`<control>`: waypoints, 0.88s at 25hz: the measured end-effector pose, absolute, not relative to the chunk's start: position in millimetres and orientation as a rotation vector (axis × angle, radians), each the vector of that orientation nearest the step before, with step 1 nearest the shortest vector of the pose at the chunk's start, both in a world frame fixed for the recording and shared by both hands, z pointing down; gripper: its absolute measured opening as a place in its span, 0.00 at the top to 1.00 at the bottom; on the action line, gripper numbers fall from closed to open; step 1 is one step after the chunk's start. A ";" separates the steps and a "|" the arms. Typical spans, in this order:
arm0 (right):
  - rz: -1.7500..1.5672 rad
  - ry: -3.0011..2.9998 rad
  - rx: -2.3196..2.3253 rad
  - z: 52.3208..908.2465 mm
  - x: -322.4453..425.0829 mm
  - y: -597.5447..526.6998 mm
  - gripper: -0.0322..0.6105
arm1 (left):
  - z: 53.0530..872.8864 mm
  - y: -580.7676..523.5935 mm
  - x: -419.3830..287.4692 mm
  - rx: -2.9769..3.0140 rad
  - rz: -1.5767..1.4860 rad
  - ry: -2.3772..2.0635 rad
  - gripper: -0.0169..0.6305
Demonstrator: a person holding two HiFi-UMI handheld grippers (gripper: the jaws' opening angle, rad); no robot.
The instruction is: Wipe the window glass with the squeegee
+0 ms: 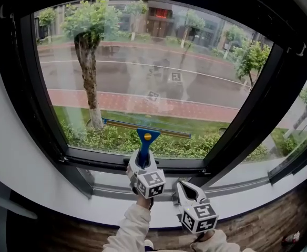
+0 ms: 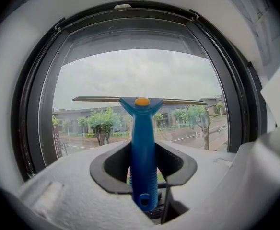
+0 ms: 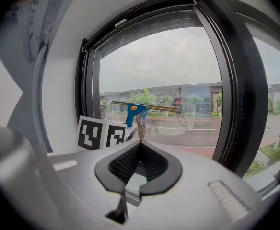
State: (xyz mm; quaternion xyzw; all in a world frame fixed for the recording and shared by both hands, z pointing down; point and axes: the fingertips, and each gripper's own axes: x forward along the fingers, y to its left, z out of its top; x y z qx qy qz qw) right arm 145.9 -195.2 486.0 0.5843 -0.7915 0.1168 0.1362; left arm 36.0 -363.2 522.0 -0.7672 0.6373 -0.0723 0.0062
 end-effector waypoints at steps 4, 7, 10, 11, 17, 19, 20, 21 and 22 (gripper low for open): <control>0.335 -2.293 1.676 487.6 143.5 -192.1 0.94 | 542.2 -360.8 36.3 -2.412 -0.269 2.002 0.75; 0.334 -2.291 1.673 488.3 143.2 -190.1 0.94 | 557.2 -358.4 37.0 -2.424 -0.300 2.009 0.75; 0.334 -2.292 1.672 488.3 143.0 -189.3 0.94 | 569.6 -357.1 37.2 -2.437 -0.333 2.016 0.75; 0.334 -2.293 1.671 488.4 142.8 -188.9 0.94 | 572.8 -356.9 37.4 -2.441 -0.341 2.019 0.75; 0.339 -2.294 1.670 490.2 143.0 -186.3 0.94 | 592.6 -356.0 41.3 -2.491 -0.384 2.048 0.75; 0.341 -2.293 1.672 490.1 144.6 -185.7 0.94 | 600.4 -355.0 42.6 -2.509 -0.406 2.060 0.75; 0.341 -2.291 1.674 490.1 145.6 -185.4 0.94 | 604.3 -354.6 43.1 -2.517 -0.416 2.066 0.75; 0.343 -2.290 1.676 490.3 146.6 -185.2 0.94 | 608.2 -354.3 43.7 -2.526 -0.426 2.071 0.75; 0.345 -2.288 1.678 490.7 147.5 -184.8 0.94 | 612.2 -353.9 44.4 -2.534 -0.437 2.074 0.75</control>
